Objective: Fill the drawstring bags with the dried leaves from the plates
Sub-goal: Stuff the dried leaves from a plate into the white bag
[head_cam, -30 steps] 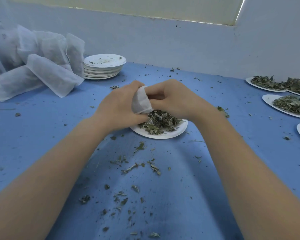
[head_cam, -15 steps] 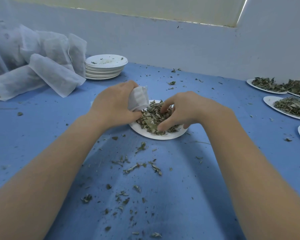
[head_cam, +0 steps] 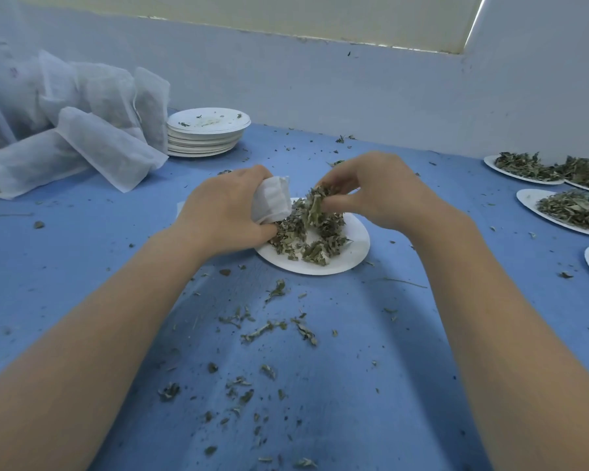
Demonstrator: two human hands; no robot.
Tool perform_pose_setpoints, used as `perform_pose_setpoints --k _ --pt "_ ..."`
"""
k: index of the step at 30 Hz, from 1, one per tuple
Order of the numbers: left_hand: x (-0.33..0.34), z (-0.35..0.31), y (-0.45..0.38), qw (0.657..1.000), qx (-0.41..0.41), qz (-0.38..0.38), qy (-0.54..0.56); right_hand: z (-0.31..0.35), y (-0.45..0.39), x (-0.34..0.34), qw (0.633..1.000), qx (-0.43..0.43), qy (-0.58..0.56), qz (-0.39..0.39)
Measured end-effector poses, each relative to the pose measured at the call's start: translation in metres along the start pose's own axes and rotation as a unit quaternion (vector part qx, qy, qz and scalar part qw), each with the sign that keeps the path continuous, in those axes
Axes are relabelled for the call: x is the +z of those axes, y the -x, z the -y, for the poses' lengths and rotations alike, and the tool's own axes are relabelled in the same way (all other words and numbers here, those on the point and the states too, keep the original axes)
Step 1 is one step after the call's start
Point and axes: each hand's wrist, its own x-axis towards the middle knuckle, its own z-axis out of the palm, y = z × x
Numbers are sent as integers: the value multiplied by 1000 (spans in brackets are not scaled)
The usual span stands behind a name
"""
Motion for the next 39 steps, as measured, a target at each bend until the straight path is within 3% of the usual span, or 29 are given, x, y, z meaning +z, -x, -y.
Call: perform_pose_setpoints --k 7,13,17,21,27,29,36,39 --pt "1 -2 0 1000 5 -1 3 8 -1 6 992 -25 -103 -69" --pt "3 -5 -2 1000 -12 -8 18 18 -5 16 992 -51 6 -114" --pt "3 -5 -2 999 -26 -22 42 21 -4 19 994 -64 3 -85" --pt "3 -4 -2 998 -23 -28 51 18 -3 17 995 -53 -71 -53" --pt "3 -6 0 998 9 -25 53 19 0 15 993 -74 -68 67" --pt "3 -8 0 998 7 -27 60 19 0 14 991 -74 -86 76" --pt "2 -16 0 997 16 -36 67 23 -3 25 972 -25 -207 -106" --pt "3 -18 0 996 21 -39 78 27 -3 29 979 -23 -165 -116"
